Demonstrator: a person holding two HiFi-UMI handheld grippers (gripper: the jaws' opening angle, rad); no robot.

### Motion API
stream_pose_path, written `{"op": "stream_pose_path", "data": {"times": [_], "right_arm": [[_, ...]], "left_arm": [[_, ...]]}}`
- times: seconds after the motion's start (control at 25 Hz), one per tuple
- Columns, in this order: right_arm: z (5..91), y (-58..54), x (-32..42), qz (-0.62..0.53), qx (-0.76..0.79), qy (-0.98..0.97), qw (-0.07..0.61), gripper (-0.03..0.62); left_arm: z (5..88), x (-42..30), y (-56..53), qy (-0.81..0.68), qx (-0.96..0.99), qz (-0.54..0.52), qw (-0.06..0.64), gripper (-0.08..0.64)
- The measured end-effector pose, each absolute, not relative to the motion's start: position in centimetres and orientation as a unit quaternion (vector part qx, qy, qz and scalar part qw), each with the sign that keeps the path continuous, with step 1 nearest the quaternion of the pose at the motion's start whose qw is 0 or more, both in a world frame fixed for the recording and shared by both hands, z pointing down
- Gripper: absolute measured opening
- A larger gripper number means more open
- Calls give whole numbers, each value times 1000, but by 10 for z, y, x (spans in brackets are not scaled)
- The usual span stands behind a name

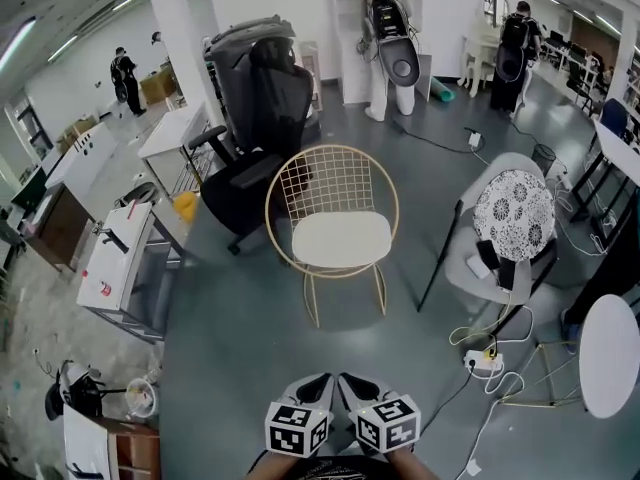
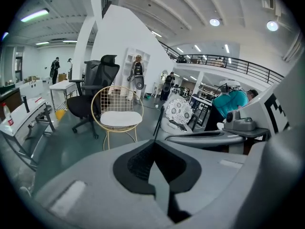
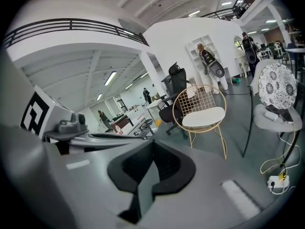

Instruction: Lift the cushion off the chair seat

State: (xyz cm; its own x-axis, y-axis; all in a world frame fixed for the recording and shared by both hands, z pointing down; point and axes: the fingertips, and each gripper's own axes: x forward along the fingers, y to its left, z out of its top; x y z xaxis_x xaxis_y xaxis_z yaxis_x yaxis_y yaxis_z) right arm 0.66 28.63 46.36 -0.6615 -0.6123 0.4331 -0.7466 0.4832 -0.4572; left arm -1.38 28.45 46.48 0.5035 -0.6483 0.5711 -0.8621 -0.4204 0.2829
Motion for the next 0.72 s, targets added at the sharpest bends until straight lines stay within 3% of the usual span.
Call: {"op": "stream_pose_path", "data": {"times": [0.72], "right_arm": [[475,211,61,323,432,-835,107,-5]], "left_arm": [[474,40,200,-427,838,195,278,-9]]}}
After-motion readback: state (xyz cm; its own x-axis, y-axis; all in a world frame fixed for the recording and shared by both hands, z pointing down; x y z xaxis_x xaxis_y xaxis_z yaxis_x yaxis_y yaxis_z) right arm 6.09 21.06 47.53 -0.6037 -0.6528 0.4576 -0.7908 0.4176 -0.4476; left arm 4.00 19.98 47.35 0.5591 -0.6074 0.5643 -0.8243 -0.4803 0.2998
